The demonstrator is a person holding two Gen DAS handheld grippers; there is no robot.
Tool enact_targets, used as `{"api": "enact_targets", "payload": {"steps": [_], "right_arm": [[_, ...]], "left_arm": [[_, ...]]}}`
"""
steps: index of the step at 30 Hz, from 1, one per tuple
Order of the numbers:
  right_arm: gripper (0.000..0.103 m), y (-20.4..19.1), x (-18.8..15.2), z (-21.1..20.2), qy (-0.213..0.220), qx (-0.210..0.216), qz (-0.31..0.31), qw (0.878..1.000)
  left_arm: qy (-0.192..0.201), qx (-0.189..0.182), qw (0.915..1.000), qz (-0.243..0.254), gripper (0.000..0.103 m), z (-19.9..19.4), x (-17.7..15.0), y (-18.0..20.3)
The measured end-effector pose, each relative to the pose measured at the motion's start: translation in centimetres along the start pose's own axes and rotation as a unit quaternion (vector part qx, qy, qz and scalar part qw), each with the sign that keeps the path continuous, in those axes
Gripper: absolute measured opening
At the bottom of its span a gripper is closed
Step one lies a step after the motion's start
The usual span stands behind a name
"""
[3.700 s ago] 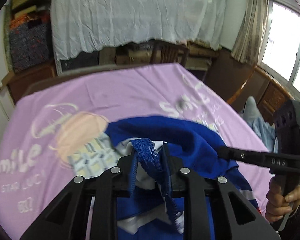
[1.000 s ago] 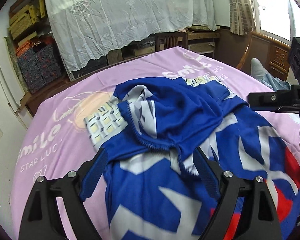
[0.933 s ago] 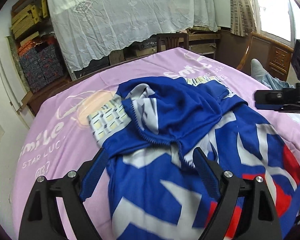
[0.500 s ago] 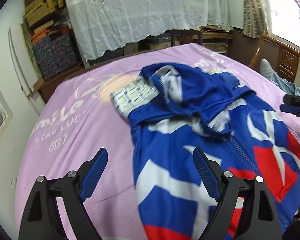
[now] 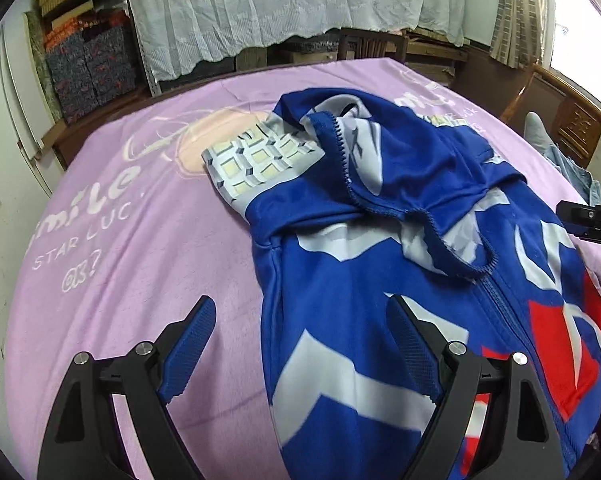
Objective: Fold large clothes
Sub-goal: 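Move both open grippers toward the ribbed blue hem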
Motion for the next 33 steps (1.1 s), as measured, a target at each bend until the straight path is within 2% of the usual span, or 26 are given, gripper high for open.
{"api": "enact_targets", "payload": {"steps": [9, 14, 19, 24, 33], "right_arm": [[0.078, 0.0, 2.1, 1.2, -0.018, -0.014, -0.009, 1.000], [0.080, -0.2, 2.3, 1.4, -0.021, -0.007, -0.008, 1.000], [0.080, -0.8, 1.1, 1.2, -0.033, 0.021, -0.007, 0.999], [0.080, -1.6, -0.8, 0.8, -0.050, 0.057, -0.004, 0.997], [0.079, -3.2, -5.7, -0.7, -0.064, 0.066, -0.034, 0.995]], "left_arm": [[-0.036, 0.013, 0.9993, 0.001, 0.088, 2.5, 1.0, -0.6], [-0.048, -0.021, 0.9985, -0.016, 0.088, 3.1, 1.1, -1.2], [-0.054, -0.036, 0.9979, -0.007, 0.087, 2.7, 0.5, -0.5], [-0.066, -0.089, 0.9938, 0.000, 0.087, 1.3, -1.7, 1.1], [-0.060, -0.139, 0.9885, -0.010, 0.087, -1.3, -7.0, 2.3]]}}
Point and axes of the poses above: each gripper's, at about its wrist camera, not at the fingertips, and z roughly the way its jaws point, y to its right, x to its top, the point moved 8 cm from there along z, roughly the way its jaws point, and after that the axes turned 15 degrees about -y, right-handed, at the moved point
